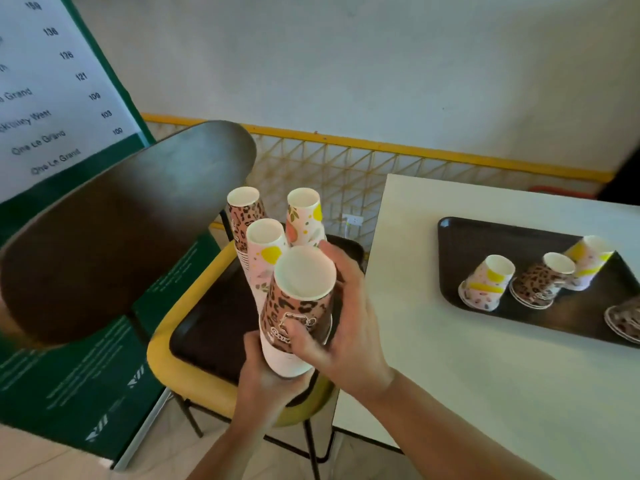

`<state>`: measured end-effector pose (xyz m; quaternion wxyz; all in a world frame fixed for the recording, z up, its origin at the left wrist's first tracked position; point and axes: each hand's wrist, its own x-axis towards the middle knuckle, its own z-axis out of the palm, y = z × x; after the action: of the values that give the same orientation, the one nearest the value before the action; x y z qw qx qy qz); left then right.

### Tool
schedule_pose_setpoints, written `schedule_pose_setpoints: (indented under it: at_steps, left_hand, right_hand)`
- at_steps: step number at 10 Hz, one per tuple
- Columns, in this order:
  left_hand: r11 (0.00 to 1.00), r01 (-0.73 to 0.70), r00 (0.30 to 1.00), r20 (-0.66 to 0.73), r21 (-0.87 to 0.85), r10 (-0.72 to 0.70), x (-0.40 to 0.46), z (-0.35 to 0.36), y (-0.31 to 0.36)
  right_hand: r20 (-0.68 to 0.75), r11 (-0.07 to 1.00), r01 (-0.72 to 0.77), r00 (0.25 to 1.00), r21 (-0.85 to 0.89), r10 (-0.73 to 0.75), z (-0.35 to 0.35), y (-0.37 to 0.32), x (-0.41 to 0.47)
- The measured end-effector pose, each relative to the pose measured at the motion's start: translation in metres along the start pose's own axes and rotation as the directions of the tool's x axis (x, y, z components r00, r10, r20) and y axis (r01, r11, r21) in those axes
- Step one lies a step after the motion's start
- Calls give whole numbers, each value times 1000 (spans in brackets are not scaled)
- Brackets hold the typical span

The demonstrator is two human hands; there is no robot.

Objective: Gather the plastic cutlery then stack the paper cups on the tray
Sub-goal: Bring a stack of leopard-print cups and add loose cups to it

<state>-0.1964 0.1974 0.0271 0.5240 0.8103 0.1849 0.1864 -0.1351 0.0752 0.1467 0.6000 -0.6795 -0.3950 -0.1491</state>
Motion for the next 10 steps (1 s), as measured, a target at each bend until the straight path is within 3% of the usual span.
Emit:
schedule_pose_setpoints:
  at_steps: [3, 5, 10]
  left_hand:
    - [993, -55, 978, 195, -104, 75, -31, 122, 92]
    - [987, -81, 946, 302, -139, 120, -52, 205, 132]
    - [992, -72, 855, 507, -101, 113, -33, 315, 164]
  right_hand:
    - [-191, 987, -157, 970, -21, 150, -139, 5, -8]
    - [-256, 944, -289, 936, -159, 243, -226, 17, -24]
    - [-286, 802, -567, 813, -187, 507, -345, 58, -37]
